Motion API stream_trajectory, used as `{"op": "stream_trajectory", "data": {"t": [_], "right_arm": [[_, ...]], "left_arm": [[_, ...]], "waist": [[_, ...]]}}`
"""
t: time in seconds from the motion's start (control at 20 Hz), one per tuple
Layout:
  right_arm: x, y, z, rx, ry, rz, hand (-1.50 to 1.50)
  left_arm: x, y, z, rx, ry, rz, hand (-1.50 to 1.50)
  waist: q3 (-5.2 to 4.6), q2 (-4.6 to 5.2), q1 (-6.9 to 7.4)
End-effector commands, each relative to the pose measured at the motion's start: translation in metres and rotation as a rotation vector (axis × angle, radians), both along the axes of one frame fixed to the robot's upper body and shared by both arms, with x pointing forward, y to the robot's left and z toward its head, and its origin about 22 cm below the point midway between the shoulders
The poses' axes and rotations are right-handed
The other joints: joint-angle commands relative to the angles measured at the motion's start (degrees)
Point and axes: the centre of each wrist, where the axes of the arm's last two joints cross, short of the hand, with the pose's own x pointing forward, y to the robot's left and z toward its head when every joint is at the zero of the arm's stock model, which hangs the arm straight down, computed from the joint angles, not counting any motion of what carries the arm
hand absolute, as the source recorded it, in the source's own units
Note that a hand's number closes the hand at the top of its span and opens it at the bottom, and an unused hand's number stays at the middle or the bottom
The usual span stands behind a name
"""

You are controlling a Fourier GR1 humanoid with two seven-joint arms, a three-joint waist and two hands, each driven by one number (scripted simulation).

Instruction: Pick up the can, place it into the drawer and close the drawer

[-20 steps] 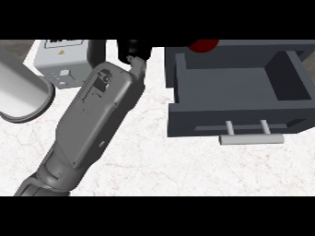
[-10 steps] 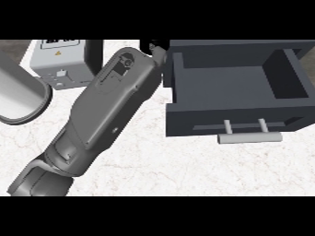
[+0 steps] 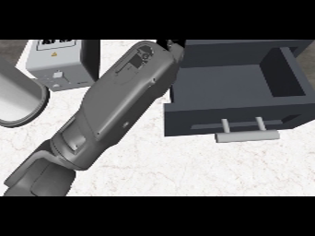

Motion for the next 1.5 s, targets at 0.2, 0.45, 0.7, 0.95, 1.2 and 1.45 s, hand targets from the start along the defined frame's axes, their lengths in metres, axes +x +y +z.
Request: {"op": "stream_trajectory", "data": {"t": [0.2, 0.45, 0.7, 0.95, 1.2, 1.45], "right_arm": [[0.003, 0.002, -0.008, 0.013, 0.011, 0.008, -1.50], [0.004, 0.005, 0.002, -0.001, 0.000, 0.024, -1.50], [0.001, 0.000, -0.004, 0.004, 0.000, 0.031, -1.50], [0.015, 0.007, 0.003, 0.012, -0.010, 0.023, -1.50], [0.010, 0.000, 0.004, -0.009, -0.010, 0.030, -1.50], [0.014, 0.002, 0.003, 0.014, -0.029, 0.035, -1.50]], "left_arm": [[0.006, -0.005, -0.008, 0.026, 0.030, 0.017, 1.50], [0.006, -0.005, -0.025, 0.075, 0.042, 0.054, 1.50], [0.007, 0.000, -0.046, 0.120, 0.051, 0.082, -1.50], [0.010, -0.001, -0.041, 0.118, 0.057, 0.125, -1.50], [0.010, 0.002, -0.048, 0.101, 0.053, 0.162, -1.50], [0.008, -0.006, -0.037, 0.083, 0.063, 0.156, -1.50]], "waist": [[0.03, 0.20, -0.41], [0.03, 0.34, -1.15], [0.08, 0.46, -2.08], [0.03, 0.69, -1.83], [0.05, 0.58, -2.04], [0.08, 0.72, -2.63]]}}
